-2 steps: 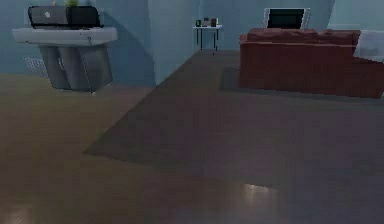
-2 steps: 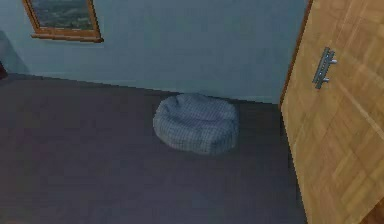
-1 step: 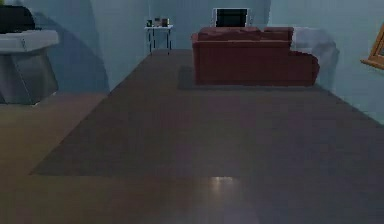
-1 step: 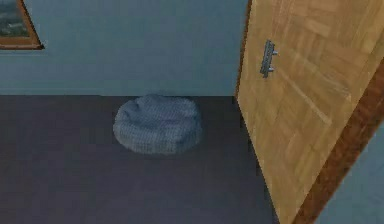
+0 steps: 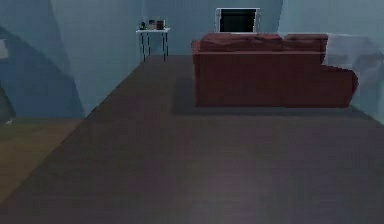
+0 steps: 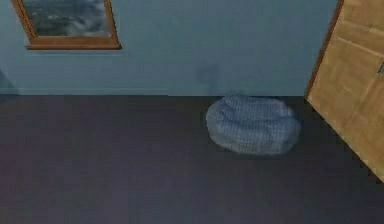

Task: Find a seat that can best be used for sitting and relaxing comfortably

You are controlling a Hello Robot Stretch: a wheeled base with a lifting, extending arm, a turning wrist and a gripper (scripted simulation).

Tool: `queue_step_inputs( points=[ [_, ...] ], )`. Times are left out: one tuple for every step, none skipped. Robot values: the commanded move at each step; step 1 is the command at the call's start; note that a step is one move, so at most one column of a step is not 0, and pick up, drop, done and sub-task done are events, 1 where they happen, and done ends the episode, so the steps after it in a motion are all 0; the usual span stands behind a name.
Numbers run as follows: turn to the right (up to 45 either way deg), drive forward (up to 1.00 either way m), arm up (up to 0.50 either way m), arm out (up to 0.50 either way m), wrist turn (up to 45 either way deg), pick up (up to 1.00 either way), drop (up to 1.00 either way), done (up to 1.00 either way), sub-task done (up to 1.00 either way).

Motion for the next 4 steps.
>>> queue_step_inputs(
  points=[
    [0.0, 1.00, 0.00, 0.00, 0.0, 0.00, 0.00, 0.00, 0.00],
    [0.0, 1.00, 0.00, 0.00, 0.0, 0.00, 0.00, 0.00, 0.00],
    [42.0, 0.00, 0.00, 0.00, 0.0, 0.00, 0.00, 0.00, 0.00],
    [0.0, 0.00, 0.00, 0.00, 0.0, 0.00, 0.00, 1.00, 0.00]
  ],
)
